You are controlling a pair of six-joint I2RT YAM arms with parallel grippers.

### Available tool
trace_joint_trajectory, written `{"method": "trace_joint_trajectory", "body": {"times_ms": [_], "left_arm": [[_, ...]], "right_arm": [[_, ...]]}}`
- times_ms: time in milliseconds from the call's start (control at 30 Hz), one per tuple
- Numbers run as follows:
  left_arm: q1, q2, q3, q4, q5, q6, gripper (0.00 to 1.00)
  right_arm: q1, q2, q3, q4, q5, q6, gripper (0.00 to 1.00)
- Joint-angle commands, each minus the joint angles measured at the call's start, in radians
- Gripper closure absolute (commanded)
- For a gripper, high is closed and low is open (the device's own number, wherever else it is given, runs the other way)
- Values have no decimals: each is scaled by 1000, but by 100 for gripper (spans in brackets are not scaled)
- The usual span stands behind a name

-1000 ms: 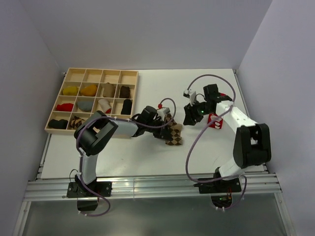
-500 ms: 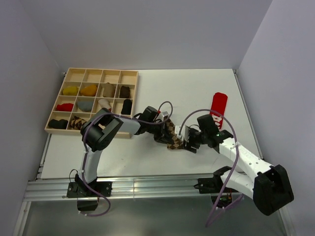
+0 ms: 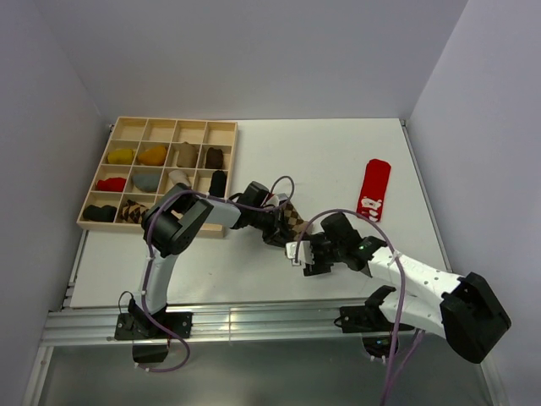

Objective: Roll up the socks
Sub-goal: Roll the sock at the center of the board.

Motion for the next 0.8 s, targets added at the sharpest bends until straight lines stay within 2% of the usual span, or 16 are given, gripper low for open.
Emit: {"method": "trace_joint_trajectory", "body": {"times_ms": [0,133,167,233,267,367,400,500,533,600,767], "left_arm": [[0,41,-8,-69,-33,14,100],[2,33,-25,-21,-7,-3,100],[0,30,-31,-13,0,-4,100],[0,20,-39,7,17,-15,99],[0,15,-39,18,22,-14,98],[0,-17,-27,-37,-6,46,85],[-1,-45,-25,-48,-23,74,78],[0,-121,-25,-94,-127,141,65],[0,-144,-28,-96,-203,152,62],[2,-190,-63,-48,-257,166,58],[6,-338,-163,24,-459,219,57]], "right_arm": [[48,38,-3,122,80,3,34],[62,99,6,176,126,40,44],[62,111,12,185,140,38,50],[63,139,18,190,146,49,56],[62,142,24,188,148,50,63],[62,157,68,118,134,53,72],[62,161,85,94,116,62,74],[42,196,177,-64,59,70,76],[33,208,200,-104,48,72,76],[13,226,253,-196,27,78,76],[-9,249,319,-356,-24,70,77]]}}
